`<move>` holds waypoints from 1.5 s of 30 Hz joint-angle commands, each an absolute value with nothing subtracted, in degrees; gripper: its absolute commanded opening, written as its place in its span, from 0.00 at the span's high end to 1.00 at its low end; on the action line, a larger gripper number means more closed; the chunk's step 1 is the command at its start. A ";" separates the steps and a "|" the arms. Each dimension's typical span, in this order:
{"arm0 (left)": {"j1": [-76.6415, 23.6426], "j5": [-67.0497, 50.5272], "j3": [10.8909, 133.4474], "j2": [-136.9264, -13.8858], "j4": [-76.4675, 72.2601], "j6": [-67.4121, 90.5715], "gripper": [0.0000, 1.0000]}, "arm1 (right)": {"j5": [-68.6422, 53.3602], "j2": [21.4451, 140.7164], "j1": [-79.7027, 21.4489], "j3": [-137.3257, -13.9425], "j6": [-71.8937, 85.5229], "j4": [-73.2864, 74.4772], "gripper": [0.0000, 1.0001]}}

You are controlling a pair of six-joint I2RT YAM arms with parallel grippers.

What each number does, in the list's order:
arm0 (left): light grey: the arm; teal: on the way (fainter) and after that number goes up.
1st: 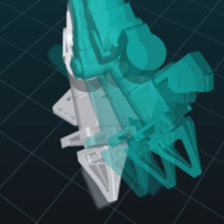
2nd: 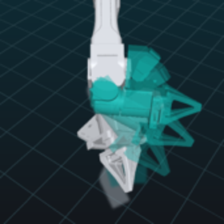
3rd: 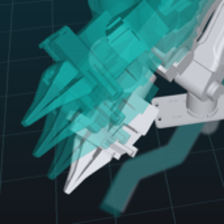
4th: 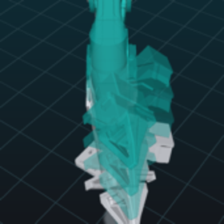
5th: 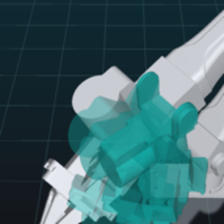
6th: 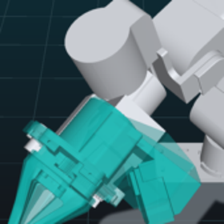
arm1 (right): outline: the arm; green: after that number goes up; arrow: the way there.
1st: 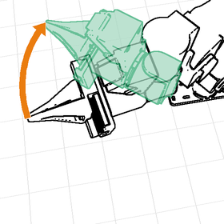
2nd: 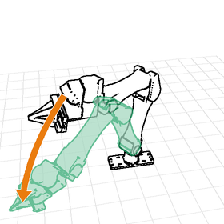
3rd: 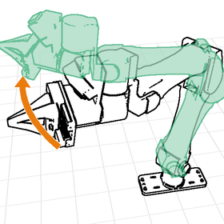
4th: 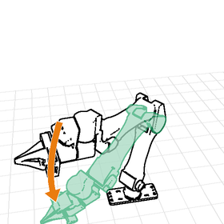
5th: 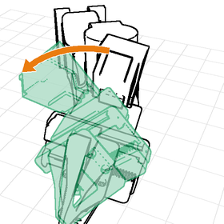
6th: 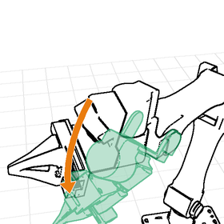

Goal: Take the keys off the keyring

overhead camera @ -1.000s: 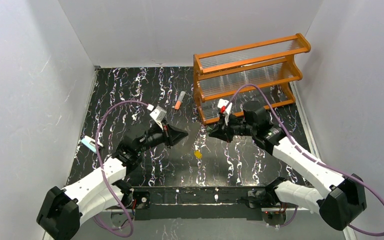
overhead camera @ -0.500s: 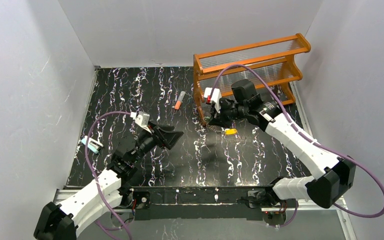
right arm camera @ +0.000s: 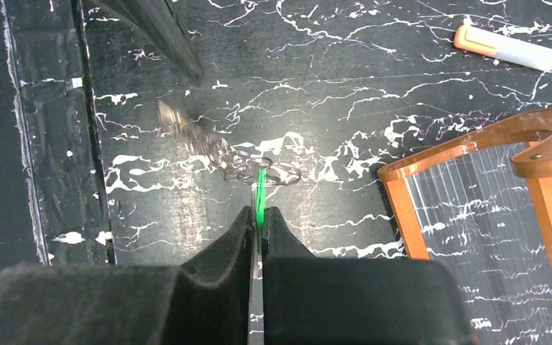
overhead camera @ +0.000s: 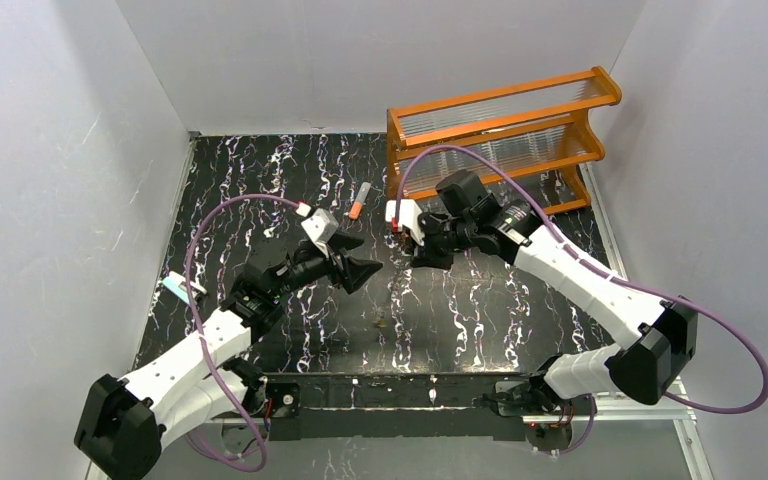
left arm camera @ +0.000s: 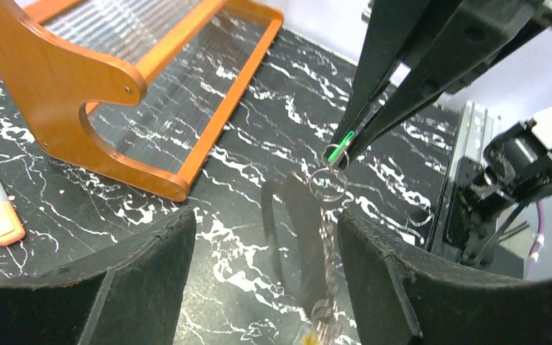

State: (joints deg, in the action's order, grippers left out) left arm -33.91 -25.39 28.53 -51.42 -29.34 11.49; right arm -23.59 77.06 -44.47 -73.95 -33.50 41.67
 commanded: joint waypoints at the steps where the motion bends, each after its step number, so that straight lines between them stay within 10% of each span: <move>1: -33.84 -29.34 28.48 -51.93 -27.43 7.04 0.31 | -23.64 77.78 -45.85 -73.45 -34.13 38.71 0.99; 45: -39.37 -39.19 28.29 -66.27 -32.41 5.69 0.51 | -19.51 76.74 -49.00 -64.69 -32.07 31.64 0.99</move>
